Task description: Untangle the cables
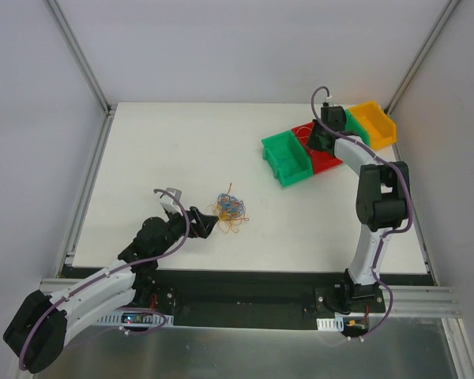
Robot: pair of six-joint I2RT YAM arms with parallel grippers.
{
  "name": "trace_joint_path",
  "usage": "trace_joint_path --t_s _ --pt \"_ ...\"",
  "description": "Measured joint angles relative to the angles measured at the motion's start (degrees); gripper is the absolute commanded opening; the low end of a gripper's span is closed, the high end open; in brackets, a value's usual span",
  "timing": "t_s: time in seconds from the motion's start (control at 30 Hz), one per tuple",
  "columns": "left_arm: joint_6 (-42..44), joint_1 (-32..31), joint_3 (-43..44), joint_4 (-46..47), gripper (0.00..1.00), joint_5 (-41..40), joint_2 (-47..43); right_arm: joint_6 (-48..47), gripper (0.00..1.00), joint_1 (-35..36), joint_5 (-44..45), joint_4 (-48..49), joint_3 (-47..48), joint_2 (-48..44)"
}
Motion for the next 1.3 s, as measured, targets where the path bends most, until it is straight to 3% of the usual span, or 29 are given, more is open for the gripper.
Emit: trace_joint_path --t_s 0.23,0.47,0.73,0.87,1.0,1.1,1.3 --pt "0.02 0.0 0.37 0.0 0.9 0.5 0.44 4.63 0.0 0.17 -4.26 1.49 -0.13 -0.02" --pt "0.04 0.0 0.37 0.0 0.9 0.5 0.24 2.01 0.07 0.17 1.33 -3.54 1.53 -0.02" --pt "0.02 0.0 0.37 0.0 0.9 0.52 0.09 -1.68 0.47 0.22 3.43 -9.4 6.58 -0.02" --pt "0.02 0.0 0.37 0.0 0.91 0.52 -0.52 -2.93 0.58 0.35 3.26 -10.32 7.52 -0.02" --pt "0.02 0.0 0.37 0.0 0.92 0.5 -0.85 -4.07 0.6 0.46 3.26 -10.47 7.02 -0.22" --pt "-0.02 0.0 0.66 -0.9 0.89 0.46 -0.87 -4.46 0.61 0.57 2.97 -9.84 4.07 -2.29" --pt "-1.07 0.02 10.03 -10.56 0.6 0.55 5.95 -4.81 0.65 4.61 0.59 -4.17 -7.13 -12.46"
